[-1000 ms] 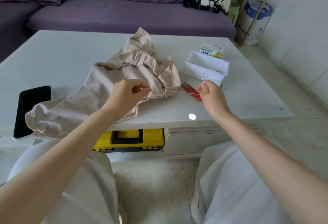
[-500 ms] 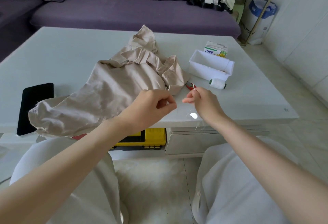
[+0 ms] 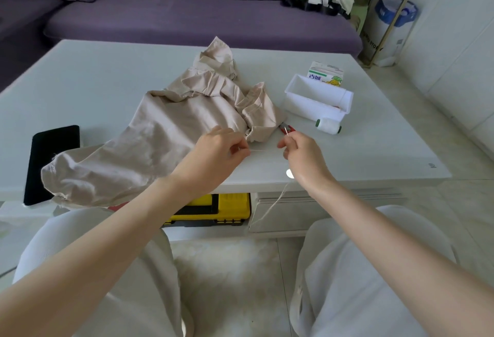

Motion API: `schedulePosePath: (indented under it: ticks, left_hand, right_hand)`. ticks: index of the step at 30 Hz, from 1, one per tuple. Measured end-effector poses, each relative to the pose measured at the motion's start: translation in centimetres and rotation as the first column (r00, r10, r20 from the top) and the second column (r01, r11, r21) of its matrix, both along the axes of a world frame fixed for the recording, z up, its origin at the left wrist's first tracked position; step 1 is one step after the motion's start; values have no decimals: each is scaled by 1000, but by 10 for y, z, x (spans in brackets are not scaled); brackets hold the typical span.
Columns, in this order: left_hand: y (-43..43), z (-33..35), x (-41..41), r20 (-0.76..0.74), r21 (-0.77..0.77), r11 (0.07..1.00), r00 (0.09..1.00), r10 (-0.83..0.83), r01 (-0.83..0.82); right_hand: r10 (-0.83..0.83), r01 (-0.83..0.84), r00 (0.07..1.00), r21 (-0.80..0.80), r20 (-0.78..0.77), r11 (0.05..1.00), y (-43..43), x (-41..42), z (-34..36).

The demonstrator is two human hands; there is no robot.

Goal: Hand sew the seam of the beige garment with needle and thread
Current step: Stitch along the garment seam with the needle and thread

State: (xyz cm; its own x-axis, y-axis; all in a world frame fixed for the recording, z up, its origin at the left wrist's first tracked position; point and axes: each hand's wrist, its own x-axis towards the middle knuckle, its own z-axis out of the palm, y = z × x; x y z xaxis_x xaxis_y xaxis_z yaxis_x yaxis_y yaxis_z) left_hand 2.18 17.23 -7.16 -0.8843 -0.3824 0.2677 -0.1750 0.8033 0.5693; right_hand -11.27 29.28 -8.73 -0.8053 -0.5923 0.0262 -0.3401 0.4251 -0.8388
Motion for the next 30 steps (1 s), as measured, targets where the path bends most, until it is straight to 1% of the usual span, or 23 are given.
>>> schedulePosePath:
  ticks: [3, 5, 7, 9, 11, 13, 14, 15, 17, 19, 20, 22, 24, 26, 30]
  left_hand:
    - [-1, -4, 0, -90, -109, 993, 996, 25, -35]
    - [-1, -7, 0, -110, -133, 991, 994, -10, -5]
    - [0, -10, -1, -91, -126, 990, 993, -75, 63]
    - [0, -13, -1, -31, -93, 984, 987, -157, 154]
    - [0, -17, 0, 100, -57, 970, 968, -230, 236]
    - [-2, -21, 0, 214, -60, 956, 940, -267, 286]
    - [-3, -22, 0, 224, -85, 954, 939, -262, 286]
    - [-3, -24, -1, 200, -123, 957, 951, -234, 262]
    - [-4, -24, -5, 89, -196, 972, 990, -112, 127]
    - [-10, -20, -10, -1, -197, 979, 999, 51, -51]
    - [-14, -19, -13, -7, -194, 975, 994, 112, -111]
    - [-26, -23, -19, 58, -207, 963, 980, 191, -175]
    - [-34, -29, -23, 154, -173, 963, 960, 235, -208]
    - [-36, -34, -26, 215, -113, 969, 946, 241, -221]
    - [-34, -40, -31, 258, -104, 968, 934, 247, -227]
  right_hand:
    - [-39, 39, 999, 16, -36, 999, 3, -10, -6]
    - [-30, 32, 999, 43, -37, 999, 4, -13, -11]
    - [7, -4, 1000, 79, -29, 997, 5, -13, -17]
    - [63, -60, 998, 124, -22, 991, 5, -12, -21]
    - [119, -117, 993, 151, -4, 982, 4, -12, -23]
    - [150, -148, 989, 148, -8, 978, 2, -11, -23]
    - [162, -155, 986, 144, -41, 977, 1, -10, -23]
    - [174, -161, 981, 140, -88, 977, -1, -10, -22]
    - [187, -168, 968, 119, -170, 978, -7, -12, -22]
    - [197, -177, 953, 106, -230, 979, -14, -13, -20]
    - [208, -181, 939, 121, -273, 976, -17, -14, -20]
    - [232, -171, 900, 190, -368, 967, -23, -17, -17]
    - [239, -141, 875, 250, -421, 958, -29, -21, -15]
    - [256, -154, 873, 262, -416, 953, -35, -24, -14]
    - [363, -243, 868, 347, -339, 906, -44, -24, -10]
